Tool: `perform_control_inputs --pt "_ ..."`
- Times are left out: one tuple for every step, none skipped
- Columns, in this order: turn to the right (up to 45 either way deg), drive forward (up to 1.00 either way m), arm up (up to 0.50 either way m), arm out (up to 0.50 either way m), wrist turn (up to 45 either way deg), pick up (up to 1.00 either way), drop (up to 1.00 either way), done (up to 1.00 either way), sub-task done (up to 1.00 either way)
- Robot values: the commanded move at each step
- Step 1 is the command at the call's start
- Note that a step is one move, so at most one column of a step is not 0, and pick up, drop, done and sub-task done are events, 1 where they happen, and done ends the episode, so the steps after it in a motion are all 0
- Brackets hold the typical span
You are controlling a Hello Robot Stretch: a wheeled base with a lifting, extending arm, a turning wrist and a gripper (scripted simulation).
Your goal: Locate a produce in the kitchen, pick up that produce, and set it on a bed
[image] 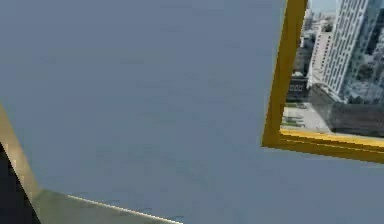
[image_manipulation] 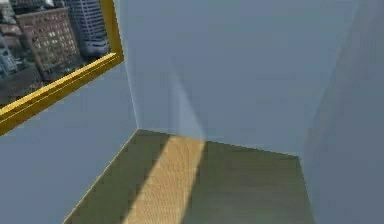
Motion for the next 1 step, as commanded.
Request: perform_control_inputs --pt "45.0 0.0 0.0 0.0 0.0 0.0 0.0 0.0 0.0"
